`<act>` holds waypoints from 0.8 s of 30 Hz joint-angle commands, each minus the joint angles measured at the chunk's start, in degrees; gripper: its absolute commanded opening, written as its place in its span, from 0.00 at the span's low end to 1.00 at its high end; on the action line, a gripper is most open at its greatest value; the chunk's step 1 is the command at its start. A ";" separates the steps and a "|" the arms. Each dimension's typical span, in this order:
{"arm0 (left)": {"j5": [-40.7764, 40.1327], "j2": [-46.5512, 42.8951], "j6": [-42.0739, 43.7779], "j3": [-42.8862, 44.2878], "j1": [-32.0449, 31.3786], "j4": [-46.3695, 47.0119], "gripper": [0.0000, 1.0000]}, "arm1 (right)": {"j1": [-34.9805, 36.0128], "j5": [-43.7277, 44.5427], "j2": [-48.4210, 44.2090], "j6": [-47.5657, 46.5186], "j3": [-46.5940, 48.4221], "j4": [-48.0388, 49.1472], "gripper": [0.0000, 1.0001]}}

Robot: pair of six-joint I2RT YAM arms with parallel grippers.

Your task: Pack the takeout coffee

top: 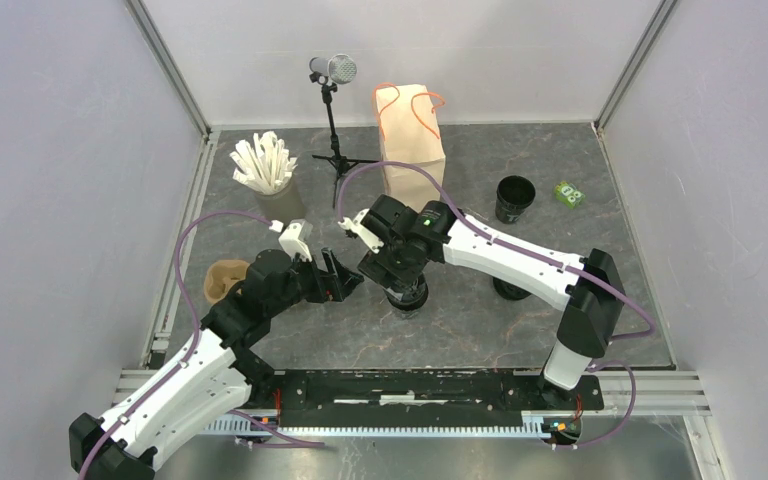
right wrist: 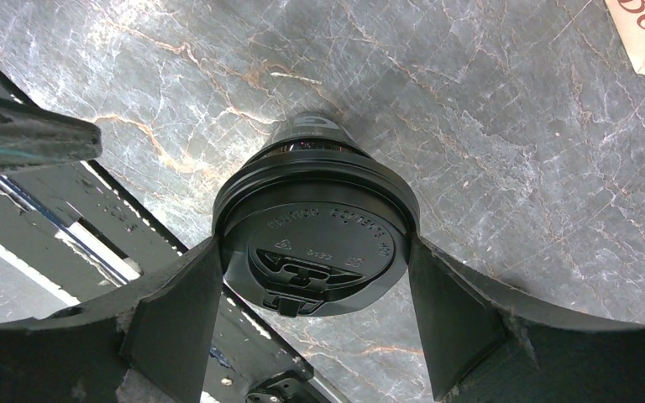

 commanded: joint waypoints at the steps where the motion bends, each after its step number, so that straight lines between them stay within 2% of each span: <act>1: 0.50 0.23 -1.05 0.46 0.15 1.82 0.90 | -0.15 0.62 0.52 -0.85 1.68 -2.39 0.75; 16: 1.33 0.31 -0.69 1.08 0.13 1.63 0.90 | -0.19 -1.03 3.93 -2.21 2.49 -2.55 0.77; 24: 1.51 1.42 -0.12 1.70 0.11 1.49 0.90 | -0.15 -0.81 5.19 -2.71 3.22 -2.79 0.81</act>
